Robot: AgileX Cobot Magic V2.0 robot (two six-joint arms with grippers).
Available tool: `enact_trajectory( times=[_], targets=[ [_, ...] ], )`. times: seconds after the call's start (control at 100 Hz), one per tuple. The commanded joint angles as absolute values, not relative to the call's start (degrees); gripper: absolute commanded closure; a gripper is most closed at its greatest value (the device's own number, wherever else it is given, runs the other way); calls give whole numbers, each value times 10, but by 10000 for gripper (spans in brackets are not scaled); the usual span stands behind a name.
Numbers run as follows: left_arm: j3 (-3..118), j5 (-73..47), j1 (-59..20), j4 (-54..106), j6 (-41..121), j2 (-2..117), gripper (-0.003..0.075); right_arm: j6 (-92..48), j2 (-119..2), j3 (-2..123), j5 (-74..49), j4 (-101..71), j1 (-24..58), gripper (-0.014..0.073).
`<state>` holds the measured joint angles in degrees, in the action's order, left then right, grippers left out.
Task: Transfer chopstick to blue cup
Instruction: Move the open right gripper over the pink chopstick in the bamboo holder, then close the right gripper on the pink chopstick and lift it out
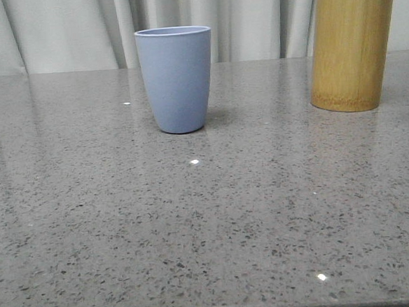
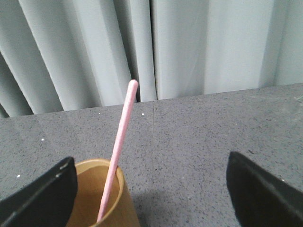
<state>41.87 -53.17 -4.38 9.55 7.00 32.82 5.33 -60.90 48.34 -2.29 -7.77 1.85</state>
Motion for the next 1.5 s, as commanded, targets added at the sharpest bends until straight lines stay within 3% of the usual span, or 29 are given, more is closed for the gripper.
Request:
enact_trajectory(
  times=[0.0, 0.66, 1.49],
  targets=[
    [435, -493, -43, 105, 67, 329, 257, 52, -625, 499, 60, -83, 29, -41],
    [435, -493, -43, 105, 67, 329, 257, 52, -733, 501, 225, -83, 64, -41],
    [435, -493, -43, 105, 67, 329, 257, 52, -830, 575, 251, -83, 58, -41]
  ],
)
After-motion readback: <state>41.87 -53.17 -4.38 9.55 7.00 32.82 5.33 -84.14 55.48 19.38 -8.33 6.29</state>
